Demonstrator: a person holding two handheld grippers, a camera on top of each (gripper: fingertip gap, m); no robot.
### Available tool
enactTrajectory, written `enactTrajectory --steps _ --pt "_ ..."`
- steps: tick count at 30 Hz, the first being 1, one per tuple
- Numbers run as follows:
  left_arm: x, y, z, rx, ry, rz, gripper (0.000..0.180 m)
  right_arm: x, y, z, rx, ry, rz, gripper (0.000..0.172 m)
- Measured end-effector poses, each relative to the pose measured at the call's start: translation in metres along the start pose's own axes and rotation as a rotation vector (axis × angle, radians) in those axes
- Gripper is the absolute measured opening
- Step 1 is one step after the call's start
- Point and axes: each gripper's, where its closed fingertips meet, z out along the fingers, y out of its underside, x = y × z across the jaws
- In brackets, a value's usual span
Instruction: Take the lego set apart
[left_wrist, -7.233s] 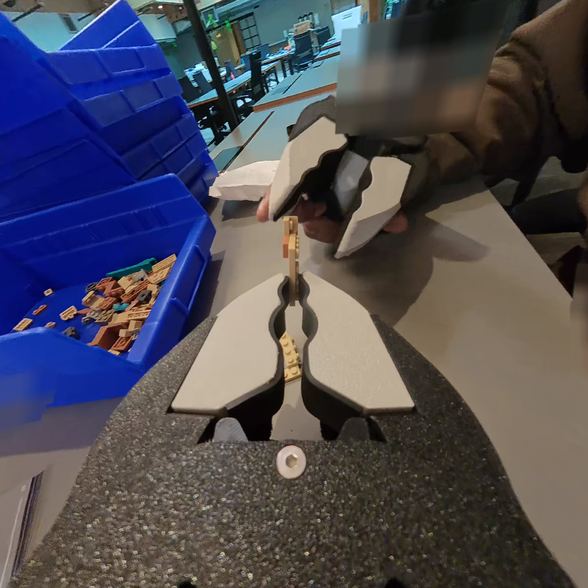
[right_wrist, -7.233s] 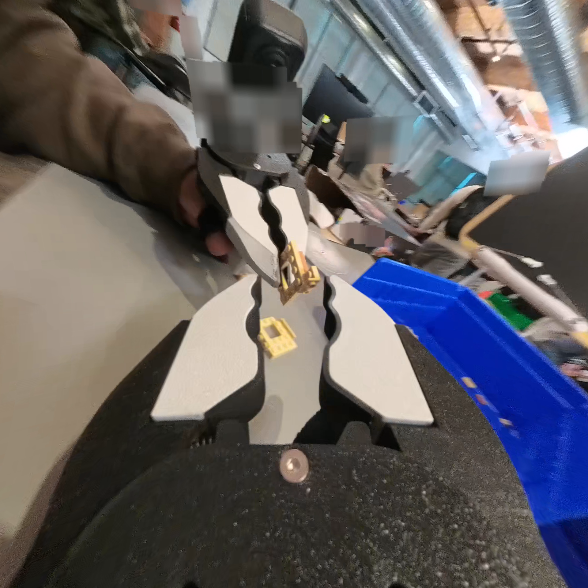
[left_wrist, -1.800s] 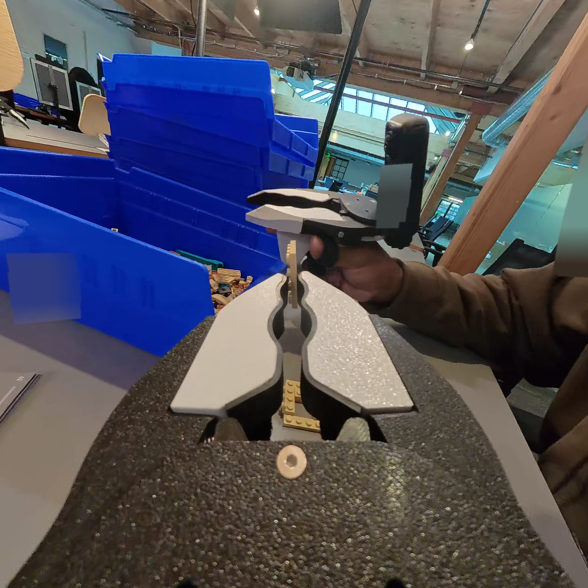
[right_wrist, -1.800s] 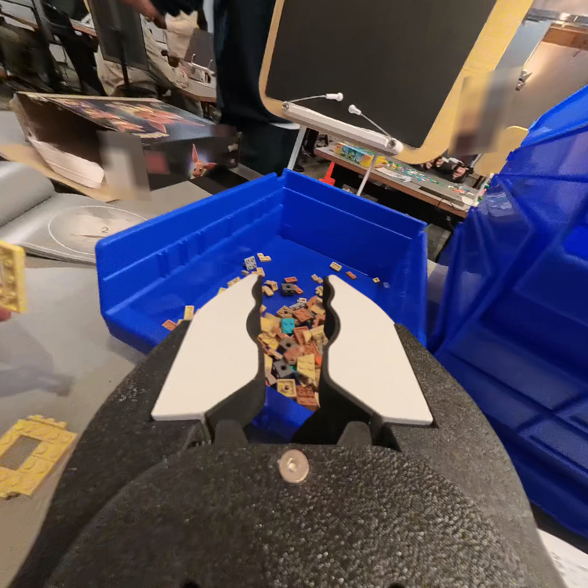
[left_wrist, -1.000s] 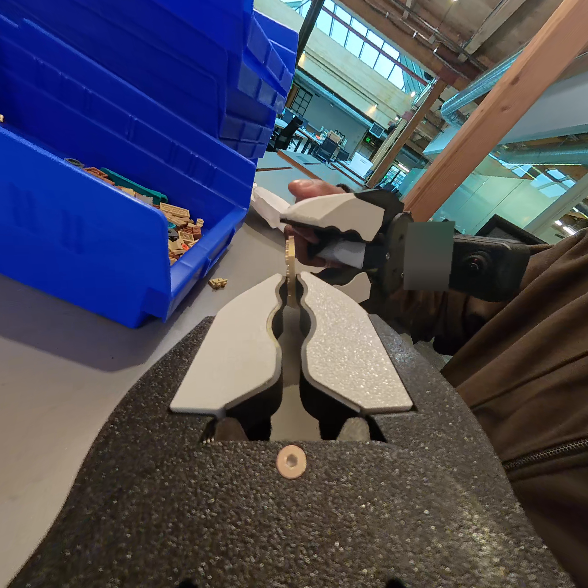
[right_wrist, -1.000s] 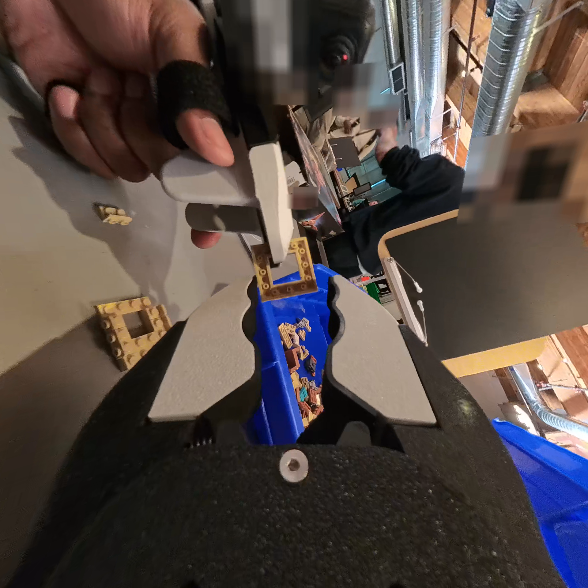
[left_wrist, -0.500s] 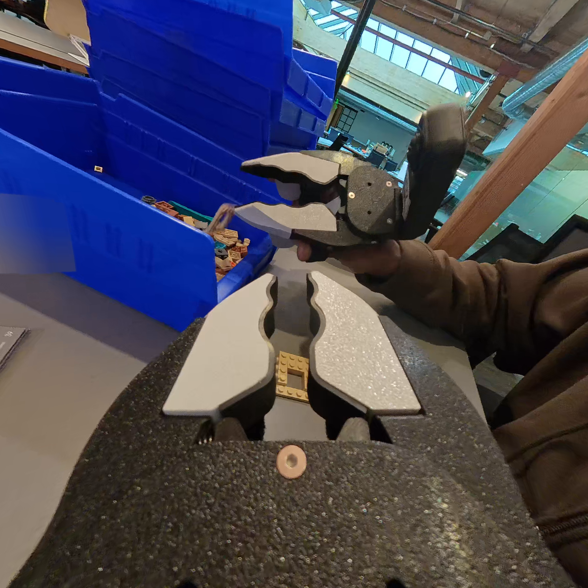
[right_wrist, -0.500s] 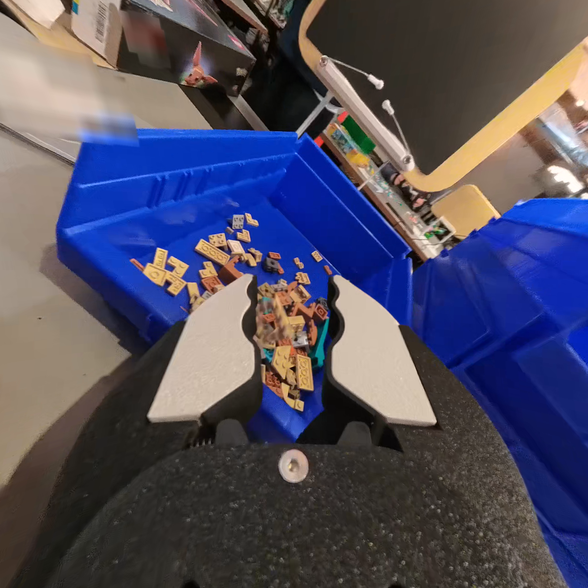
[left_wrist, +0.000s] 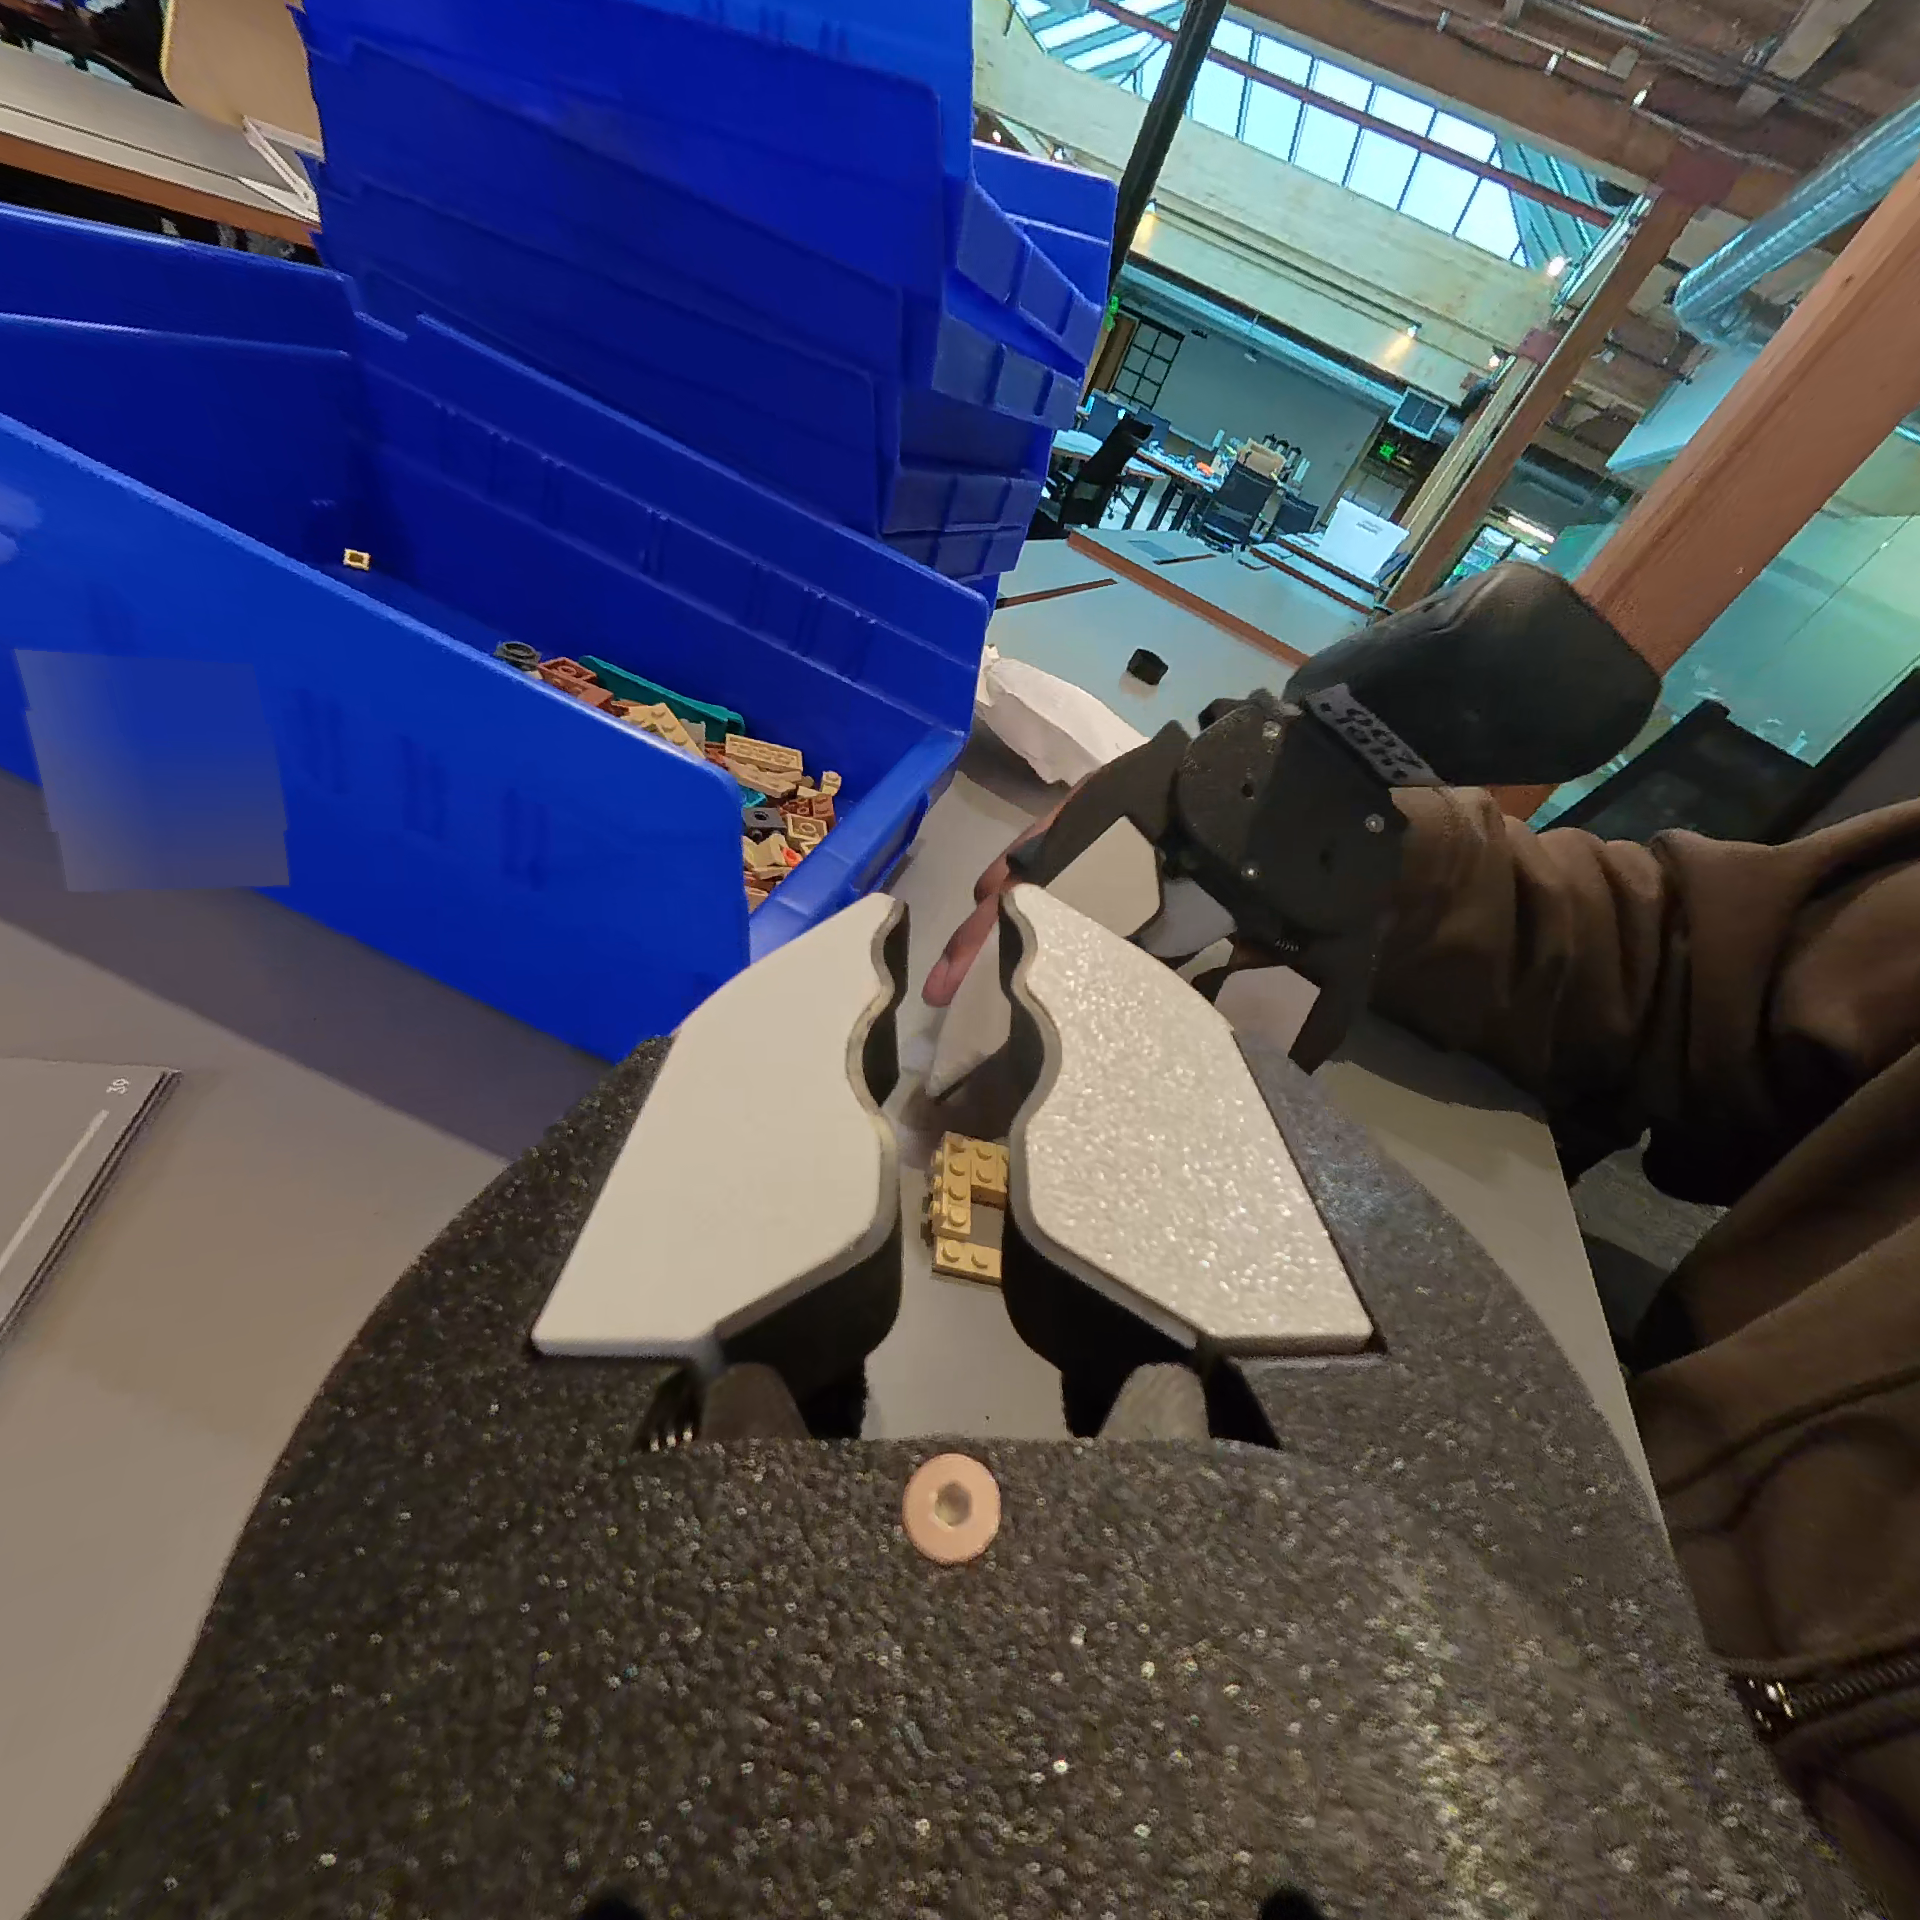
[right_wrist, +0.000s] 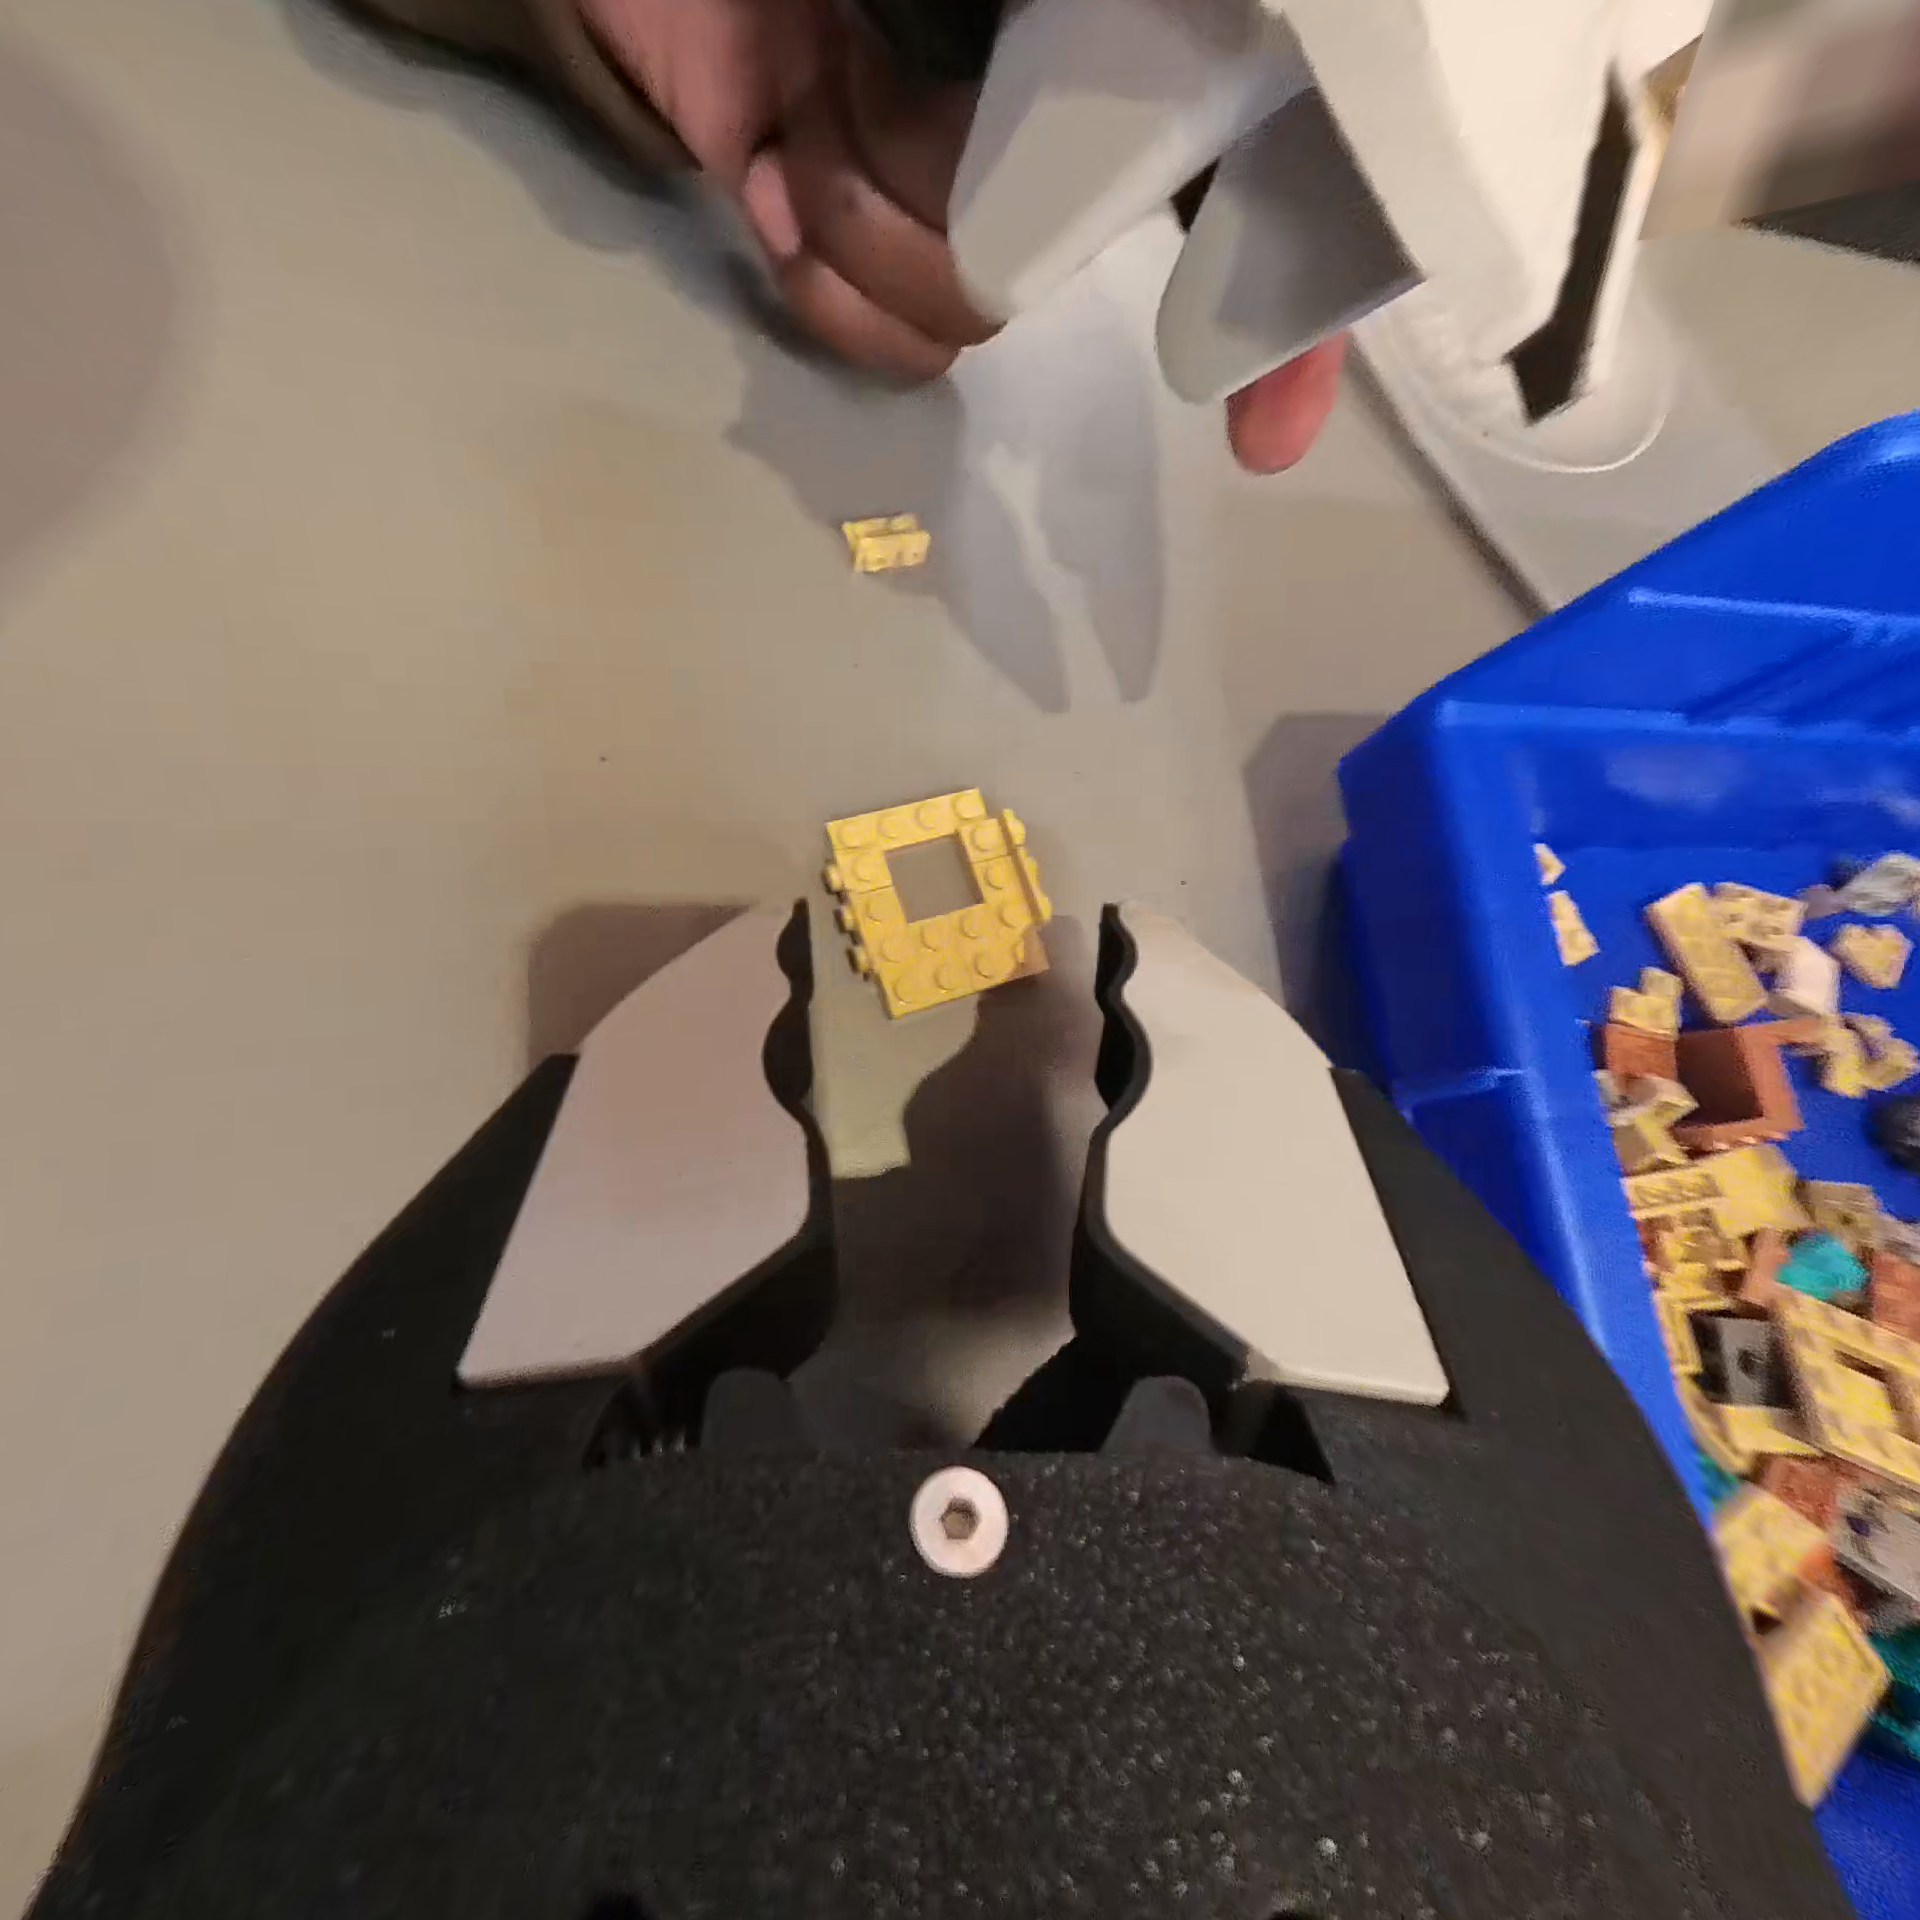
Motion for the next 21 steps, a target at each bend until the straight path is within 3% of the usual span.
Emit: enactTrajectory --steps 4,9,14,18,21 --pt "0.002 0.003 0.001 -0.02 0.009 0.008 0.016 -0.004 0.003 0.007 -0.015 -0.046 0.042 0.054" --pt "0.004 0.009 0.004 -0.051 0.016 0.024 0.016 -0.004 0.003 0.011 -0.045 -0.062 0.106 0.044" --pt "-0.001 0.014 0.004 -0.086 -0.025 0.059 0.016 0.016 -0.001 0.008 0.005 0.107 0.057 0.043" --pt "-0.009 0.017 0.003 -0.113 -0.075 0.062 0.016 0.04 -0.022 -0.016 0.198 0.331 -0.015 0.042" --pt "-0.006 0.021 0.006 -0.139 -0.056 0.041 0.017 0.053 -0.031 -0.031 0.256 0.479 -0.053 0.043"
